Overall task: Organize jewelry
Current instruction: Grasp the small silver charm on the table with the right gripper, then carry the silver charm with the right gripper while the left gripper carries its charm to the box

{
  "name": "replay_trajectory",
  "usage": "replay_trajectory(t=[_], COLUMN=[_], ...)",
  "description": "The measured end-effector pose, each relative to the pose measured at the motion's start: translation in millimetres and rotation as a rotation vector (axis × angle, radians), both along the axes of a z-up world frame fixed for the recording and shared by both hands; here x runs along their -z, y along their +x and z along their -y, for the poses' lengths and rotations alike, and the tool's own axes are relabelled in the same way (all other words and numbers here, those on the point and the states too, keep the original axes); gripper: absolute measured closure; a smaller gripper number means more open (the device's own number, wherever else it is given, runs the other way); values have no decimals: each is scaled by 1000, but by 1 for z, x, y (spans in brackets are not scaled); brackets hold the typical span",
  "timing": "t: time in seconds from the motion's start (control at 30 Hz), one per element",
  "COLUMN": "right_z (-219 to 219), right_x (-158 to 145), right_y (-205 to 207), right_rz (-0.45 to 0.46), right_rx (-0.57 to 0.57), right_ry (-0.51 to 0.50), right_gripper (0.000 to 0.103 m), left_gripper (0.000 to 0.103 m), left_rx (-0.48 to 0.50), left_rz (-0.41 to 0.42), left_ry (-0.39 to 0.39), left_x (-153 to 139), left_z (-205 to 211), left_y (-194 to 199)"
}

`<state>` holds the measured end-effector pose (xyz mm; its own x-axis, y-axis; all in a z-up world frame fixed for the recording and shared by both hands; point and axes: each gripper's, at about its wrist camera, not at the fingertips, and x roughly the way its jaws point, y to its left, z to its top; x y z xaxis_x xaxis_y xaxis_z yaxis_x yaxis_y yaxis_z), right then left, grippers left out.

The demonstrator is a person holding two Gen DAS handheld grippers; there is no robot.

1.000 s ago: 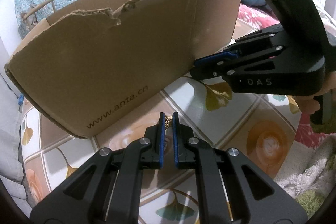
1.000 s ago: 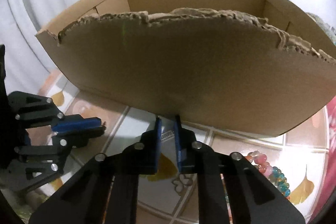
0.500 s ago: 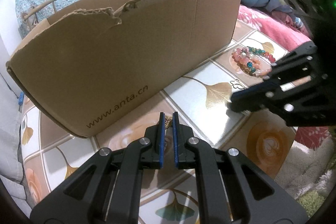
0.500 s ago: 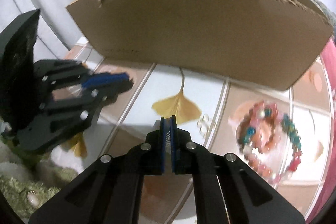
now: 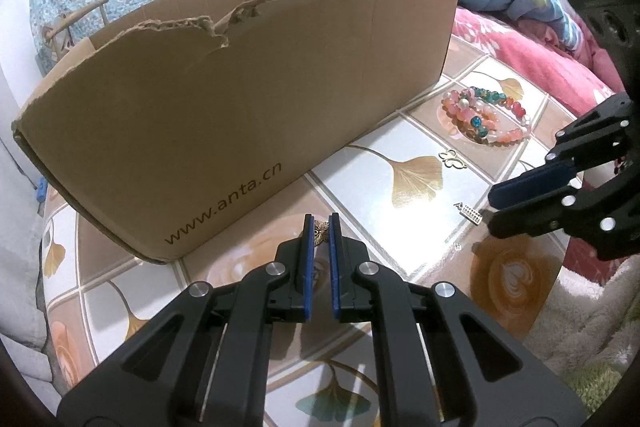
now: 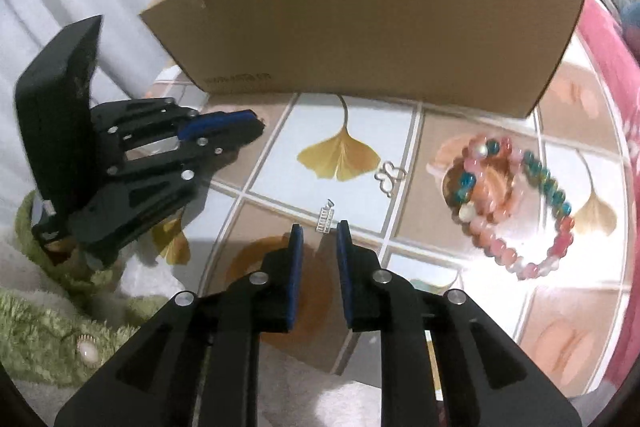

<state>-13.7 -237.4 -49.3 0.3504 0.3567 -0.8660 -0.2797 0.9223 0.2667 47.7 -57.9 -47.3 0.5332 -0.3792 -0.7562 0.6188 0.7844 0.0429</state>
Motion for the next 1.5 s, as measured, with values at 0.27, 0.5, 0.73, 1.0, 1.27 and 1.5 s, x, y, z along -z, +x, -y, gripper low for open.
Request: replay_trajectory(t=[0.27,0.5,0.73,1.0,1.27,1.5], right_z=[-16,-38,-42,-19,-4,5], right_x=[1,6,12,-9,-33,-71], right_y=[0,-5,-1,-8,-13,-21], right_rz=[70,92,81,115,171,271], right_rx=[-6,-32,-7,-5,-14,-14], right_ry=[-107,-173,-120,-107,-93,-62], right_gripper=[86,98,98,98,98,98], left_gripper=[97,97,97,97,97,97], left_rx=[-2,-4,-2,29,11,-16], left_rz=[-1,-1,8,24,52,115], left_ry=[-1,0,3,30,22,-3], left_x=[1,1,0,-1,-22,-60], left_z=[-1,0,1,5,-2,-13], left_y=[0,0,-1,-11,-25,-41])
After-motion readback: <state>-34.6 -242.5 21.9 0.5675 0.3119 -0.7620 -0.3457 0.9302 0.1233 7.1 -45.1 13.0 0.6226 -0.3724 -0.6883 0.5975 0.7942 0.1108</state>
